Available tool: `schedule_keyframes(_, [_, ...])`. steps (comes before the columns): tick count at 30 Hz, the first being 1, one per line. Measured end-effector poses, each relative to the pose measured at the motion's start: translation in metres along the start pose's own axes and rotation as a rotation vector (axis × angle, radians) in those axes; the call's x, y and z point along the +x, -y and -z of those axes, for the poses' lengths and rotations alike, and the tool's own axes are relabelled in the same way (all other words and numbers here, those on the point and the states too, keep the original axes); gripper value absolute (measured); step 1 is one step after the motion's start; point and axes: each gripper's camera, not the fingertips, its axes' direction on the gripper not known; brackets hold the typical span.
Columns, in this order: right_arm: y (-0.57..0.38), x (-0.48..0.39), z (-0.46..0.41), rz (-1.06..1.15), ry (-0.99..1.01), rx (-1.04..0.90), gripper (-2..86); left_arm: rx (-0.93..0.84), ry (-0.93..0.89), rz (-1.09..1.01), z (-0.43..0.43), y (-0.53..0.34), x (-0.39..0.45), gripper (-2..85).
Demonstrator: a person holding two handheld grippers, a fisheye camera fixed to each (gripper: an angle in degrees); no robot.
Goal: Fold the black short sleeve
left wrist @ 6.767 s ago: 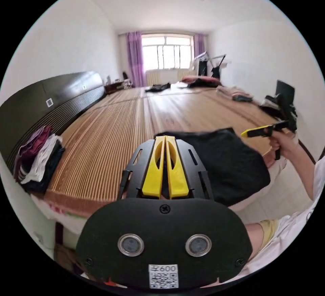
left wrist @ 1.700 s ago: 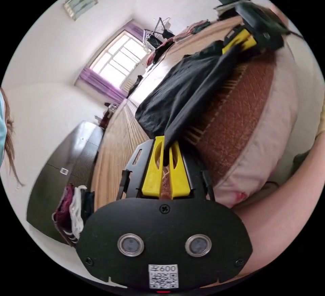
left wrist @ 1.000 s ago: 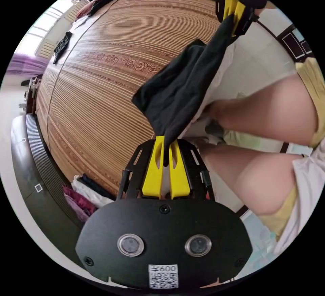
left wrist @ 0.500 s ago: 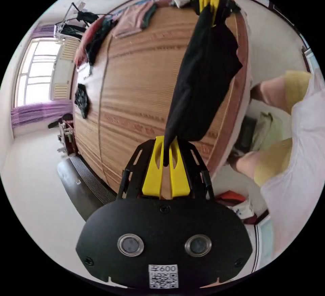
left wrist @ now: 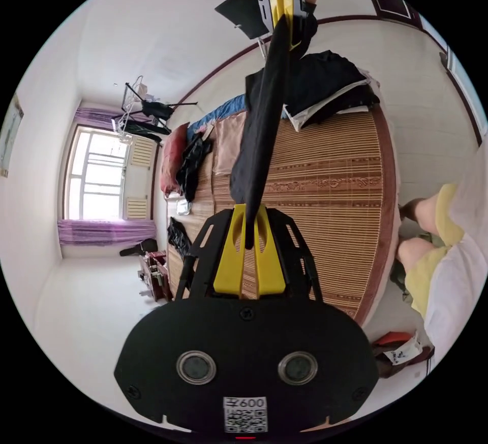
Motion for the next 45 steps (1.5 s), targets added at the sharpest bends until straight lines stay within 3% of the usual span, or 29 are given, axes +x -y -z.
schedule_keyframes(7, [0.114, -0.079, -0.045, 0.067, 0.175, -0.18, 3.1, 0.035, -0.105, -0.121, -0.105, -0.088, 0.088, 2.6])
schedule_keyframes(15, [0.282, -0.005, 0.021, -0.053, 0.147, -0.128, 3.5, 0.062, -0.059, 0.003, -0.182, -0.188, 0.026, 2.3])
schedule_keyframes(24, [0.382, -0.021, 0.046, 0.109, 0.066, -0.062, -0.2, 0.096, -0.026, 0.064, -0.248, -0.327, 0.024, 1.9])
schedule_keyframes(35, [0.434, 0.027, -0.025, 0.42, 0.517, -0.042, -0.8, 0.002, -0.212, 0.126, -0.318, -0.445, 0.006, 1.5])
schedule_keyframes(39, [0.47, 0.068, -0.033, 0.467, 0.433, -0.02, -0.8, -0.056, -0.211, 0.118, -0.354, -0.471, -0.016, 1.8])
schedule_keyframes(45, [0.589, 0.178, -0.016, 0.414, 0.09, 0.047, -0.8, -0.143, -0.063, 0.068, -0.439, -0.516, -0.122, 2.4])
